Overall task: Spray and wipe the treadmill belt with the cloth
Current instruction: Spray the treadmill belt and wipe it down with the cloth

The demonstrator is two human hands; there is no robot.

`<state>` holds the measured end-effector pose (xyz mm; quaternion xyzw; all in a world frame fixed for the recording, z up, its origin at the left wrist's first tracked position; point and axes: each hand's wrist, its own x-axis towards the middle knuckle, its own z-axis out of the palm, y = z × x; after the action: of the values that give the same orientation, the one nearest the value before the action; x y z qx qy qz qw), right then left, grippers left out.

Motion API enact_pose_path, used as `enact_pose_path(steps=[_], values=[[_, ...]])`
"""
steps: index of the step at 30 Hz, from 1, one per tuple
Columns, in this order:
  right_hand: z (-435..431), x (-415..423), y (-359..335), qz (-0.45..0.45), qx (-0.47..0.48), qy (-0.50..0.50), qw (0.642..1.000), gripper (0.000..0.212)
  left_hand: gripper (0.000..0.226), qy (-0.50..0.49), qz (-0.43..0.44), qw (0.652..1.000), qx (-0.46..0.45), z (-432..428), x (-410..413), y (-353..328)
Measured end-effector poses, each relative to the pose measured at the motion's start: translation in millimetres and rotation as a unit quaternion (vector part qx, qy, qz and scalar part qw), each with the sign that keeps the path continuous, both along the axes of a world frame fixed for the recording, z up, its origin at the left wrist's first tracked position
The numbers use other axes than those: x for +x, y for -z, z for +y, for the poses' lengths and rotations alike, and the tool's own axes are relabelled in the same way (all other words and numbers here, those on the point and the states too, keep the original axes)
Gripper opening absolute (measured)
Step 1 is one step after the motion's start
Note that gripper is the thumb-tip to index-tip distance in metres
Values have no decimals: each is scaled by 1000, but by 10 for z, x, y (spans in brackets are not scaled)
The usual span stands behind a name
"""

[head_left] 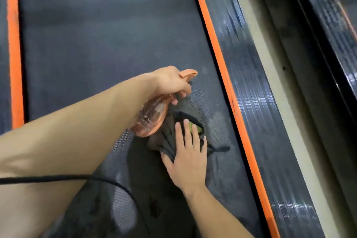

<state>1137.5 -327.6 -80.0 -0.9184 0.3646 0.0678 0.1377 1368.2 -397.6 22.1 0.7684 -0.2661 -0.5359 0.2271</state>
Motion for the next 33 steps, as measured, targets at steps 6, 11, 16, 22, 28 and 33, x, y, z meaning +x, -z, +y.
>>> enact_pose_path(steps=[6,11,16,22,28,33], values=[[-161,-326,140,-36,-45,57,997,95,19,7,-49,999,4,-323,-112,86],[-137,-337,149,-43,-68,50,995,96,21,-15,-62,998,25,-249,-88,69],[-147,-333,132,-36,-61,51,996,95,14,-10,-3,1000,25,70,-28,-47],[-131,-321,97,-25,-43,60,997,94,16,-29,-17,999,35,667,-86,26],[-17,-354,52,4,-24,88,996,90,18,-16,-37,998,45,964,-357,-9],[440,-593,27,35,-6,176,984,89,19,26,-33,996,82,1047,-493,-8]])
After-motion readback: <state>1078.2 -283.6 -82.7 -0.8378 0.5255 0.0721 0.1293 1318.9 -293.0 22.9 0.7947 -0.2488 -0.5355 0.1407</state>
